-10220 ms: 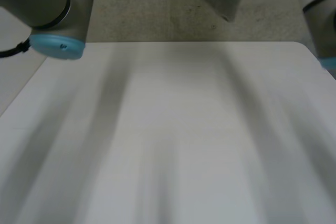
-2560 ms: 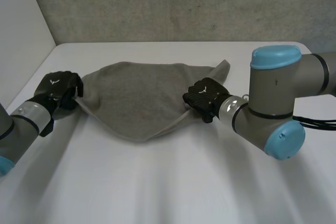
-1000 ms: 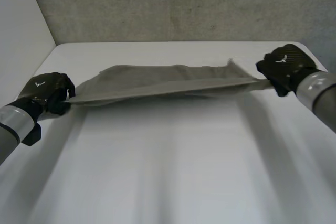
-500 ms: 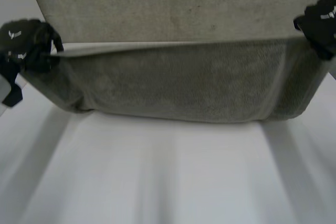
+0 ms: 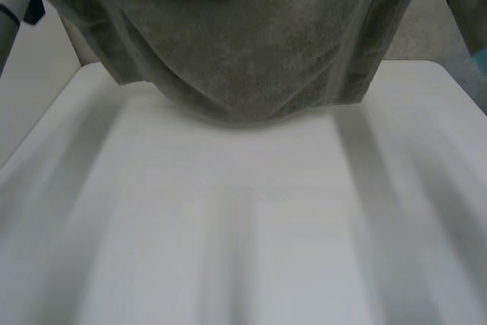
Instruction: Fold the towel.
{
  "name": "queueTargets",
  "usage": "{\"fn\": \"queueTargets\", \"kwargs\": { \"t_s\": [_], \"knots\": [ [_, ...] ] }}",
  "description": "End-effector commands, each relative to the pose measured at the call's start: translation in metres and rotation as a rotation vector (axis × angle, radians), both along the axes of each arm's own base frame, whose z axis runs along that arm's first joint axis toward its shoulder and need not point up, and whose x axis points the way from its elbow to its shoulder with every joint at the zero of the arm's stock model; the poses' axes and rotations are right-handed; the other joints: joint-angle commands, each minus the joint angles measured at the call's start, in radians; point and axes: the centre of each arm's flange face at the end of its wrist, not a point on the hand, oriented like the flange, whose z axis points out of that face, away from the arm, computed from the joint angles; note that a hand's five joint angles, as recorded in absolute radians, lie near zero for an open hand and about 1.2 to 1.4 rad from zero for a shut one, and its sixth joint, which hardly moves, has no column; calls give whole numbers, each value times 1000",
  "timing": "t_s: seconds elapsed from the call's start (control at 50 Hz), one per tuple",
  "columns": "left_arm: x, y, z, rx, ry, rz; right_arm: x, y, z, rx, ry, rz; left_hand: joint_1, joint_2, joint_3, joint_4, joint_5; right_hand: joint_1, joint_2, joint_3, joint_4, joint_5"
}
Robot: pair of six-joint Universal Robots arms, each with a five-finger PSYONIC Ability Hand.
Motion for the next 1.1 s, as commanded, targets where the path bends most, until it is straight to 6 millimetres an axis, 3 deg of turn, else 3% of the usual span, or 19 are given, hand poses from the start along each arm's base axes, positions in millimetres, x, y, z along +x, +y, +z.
{"fn": "queueTargets", "kwargs": {
  "t_s": [0.02, 0.04, 0.06, 0.08, 0.1, 0.14, 0.18, 0.22, 0.32, 0.4, 0.52, 0.62, 0.72, 0.8, 0.92, 0.96, 1.1],
  "knots": [
    [25, 12, -66, 218, -38, 26, -1, 23, -63, 248, 104, 157, 90, 57, 50, 32, 72, 65, 56, 59, 53, 43],
    [35, 15, -84, 273, -52, 24, -1, 23, -63, 248, 105, 157, 90, 57, 50, 32, 72, 65, 56, 59, 53, 43],
    [43, 21, -102, 332, -63, 7, -9, 23, -80, 303, 128, 162, 90, 57, 50, 32, 72, 65, 56, 59, 53, 43],
    [43, 21, -102, 333, -63, 7, -18, 24, -96, 360, 154, 163, 90, 57, 50, 32, 72, 65, 56, 59, 53, 43],
    [49, 28, -117, 384, -73, -13, -18, 24, -97, 360, 155, 163, 90, 57, 50, 32, 72, 65, 56, 59, 53, 43],
    [54, 37, -129, 429, -79, -36, -29, 37, -123, 450, 218, 176, 90, 57, 50, 32, 72, 65, 56, 59, 53, 43],
    [57, 47, -139, 470, -81, -60, -35, 45, -128, 467, 244, 171, 90, 57, 50, 32, 72, 65, 56, 59, 53, 43],
    [58, 69, -150, 524, -82, -100, -39, 53, -130, 477, 264, 165, 90, 57, 50, 32, 72, 65, 56, 59, 53, 43],
    [62, 96, -156, 567, -74, -132, -53, 70, -129, 486, 289, 125, 90, 57, 50, 32, 72, 65, 56, 59, 53, 43],
    [62, 111, -154, 569, -72, -149, -75, 81, -113, 458, 259, 61, 90, 57, 50, 32, 72, 65, 56, 59, 53, 43],
    [57, 135, -141, 531, -83, -168, -98, 103, -90, 401, 242, -5, 90, 57, 50, 32, 72, 65, 56, 59, 53, 43],
    [55, 146, -129, 478, -98, -168, -106, 109, -90, 428, 237, 6, 90, 57, 50, 32, 72, 65, 56, 59, 53, 43],
    [56, 141, -126, 458, -106, -162, -111, 104, -98, 461, 235, 25, 90, 57, 50, 32, 72, 65, 56, 59, 53, 43],
    [55, 132, -128, 436, -113, -169, -111, 83, -127, 553, 236, 49, 90, 57, 50, 32, 72, 65, 56, 59, 53, 43],
    [34, 100, -155, 441, -127, -239, -107, 54, -146, 571, 238, 39, 90, 57, 50, 32, 72, 65, 56, 59, 53, 43],
    [25, 94, -162, 451, -132, -269, -95, 37, -160, 572, 252, 22, 90, 57, 50, 32, 72, 65, 56, 59, 53, 43],
    [13, 49, -193, 500, -130, -287, -61, 13, -181, 575, 293, -6, 90, 57, 50, 32, 72, 65, 56, 59, 53, 43]
  ]
}}
